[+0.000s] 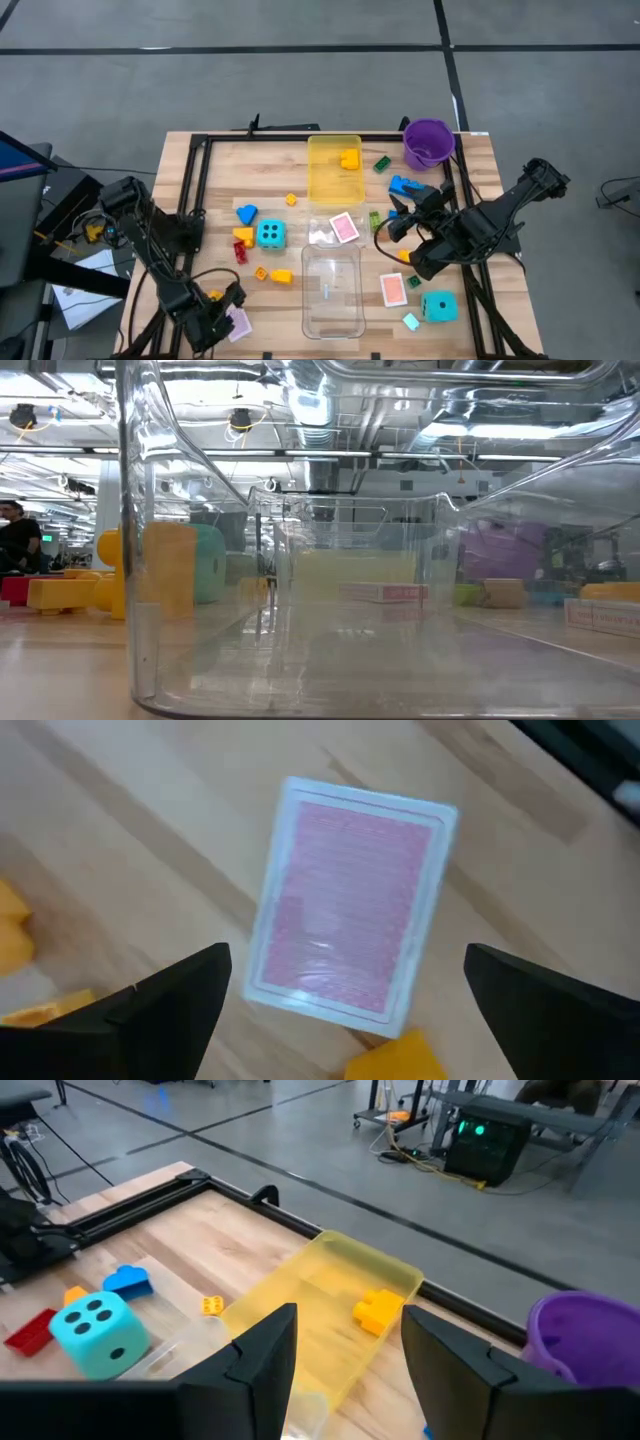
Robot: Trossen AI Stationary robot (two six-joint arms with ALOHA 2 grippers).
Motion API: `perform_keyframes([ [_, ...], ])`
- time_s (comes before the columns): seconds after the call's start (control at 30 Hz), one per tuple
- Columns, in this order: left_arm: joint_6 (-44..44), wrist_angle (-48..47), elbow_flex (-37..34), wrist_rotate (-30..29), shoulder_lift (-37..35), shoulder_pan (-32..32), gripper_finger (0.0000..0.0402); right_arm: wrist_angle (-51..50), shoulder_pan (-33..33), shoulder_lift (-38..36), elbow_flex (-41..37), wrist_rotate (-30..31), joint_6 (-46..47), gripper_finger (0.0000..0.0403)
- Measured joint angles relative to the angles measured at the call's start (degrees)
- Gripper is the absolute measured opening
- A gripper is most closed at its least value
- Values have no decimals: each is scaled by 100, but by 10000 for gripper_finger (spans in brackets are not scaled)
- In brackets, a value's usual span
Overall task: Pick & Place Toys
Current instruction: Put the pink deck of cards into the top transparent bin
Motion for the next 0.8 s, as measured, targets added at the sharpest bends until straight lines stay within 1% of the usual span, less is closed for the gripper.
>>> perform_keyframes([
  [0.13,399,-43,0,-394,151,-138,399,183,0,54,1,-25,1,173],
  [0.2,427,-20,0,-412,158,-146,398,236,0,49,0,-85,22,173],
  [0.3,445,-18,0,-296,161,-161,398,331,0,46,0,-166,28,173],
  [0.43,682,-8,-2,-268,161,-107,398,424,0,46,0,-267,28,173],
  [0.5,692,64,-55,-252,161,-25,398,440,0,46,0,-276,28,173],
  [0.67,733,497,-333,48,161,132,397,502,0,46,0,-278,28,173],
  [0.8,738,524,-374,100,161,208,397,510,0,46,0,-278,28,173],
])
